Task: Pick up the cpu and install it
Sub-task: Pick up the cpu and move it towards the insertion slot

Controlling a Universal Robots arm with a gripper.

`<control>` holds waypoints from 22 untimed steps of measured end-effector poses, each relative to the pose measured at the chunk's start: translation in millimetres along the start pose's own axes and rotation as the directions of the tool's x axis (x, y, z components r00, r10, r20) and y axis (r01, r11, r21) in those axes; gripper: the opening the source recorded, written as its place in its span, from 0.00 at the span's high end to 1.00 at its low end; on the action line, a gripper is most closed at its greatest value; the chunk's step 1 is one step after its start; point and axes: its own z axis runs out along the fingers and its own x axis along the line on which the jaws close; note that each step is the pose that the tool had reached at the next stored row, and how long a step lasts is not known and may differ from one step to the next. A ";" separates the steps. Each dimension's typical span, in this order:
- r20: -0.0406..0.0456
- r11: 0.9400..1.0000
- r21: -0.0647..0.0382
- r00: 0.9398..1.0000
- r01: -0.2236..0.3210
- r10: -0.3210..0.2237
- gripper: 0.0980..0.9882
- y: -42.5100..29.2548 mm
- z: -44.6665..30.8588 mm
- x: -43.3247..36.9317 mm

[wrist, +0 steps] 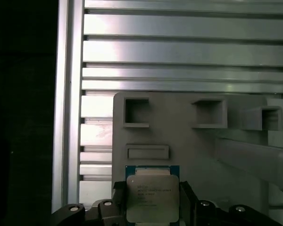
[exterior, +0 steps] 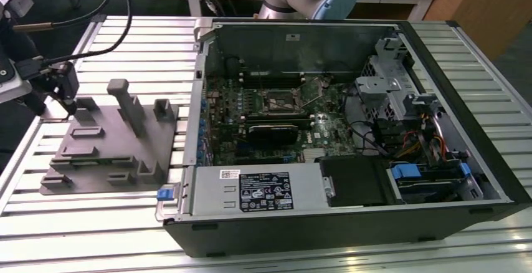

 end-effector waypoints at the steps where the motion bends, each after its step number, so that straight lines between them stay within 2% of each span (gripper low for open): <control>1: 0.000 1.000 0.000 1.000 0.000 0.000 0.50 0.1 -2.5 -0.1; 15: 0.000 1.000 0.000 1.000 0.000 0.000 0.50 2.2 -41.3 -1.0; 22: 0.000 1.000 0.000 1.000 0.000 0.000 0.50 3.1 -58.1 -1.5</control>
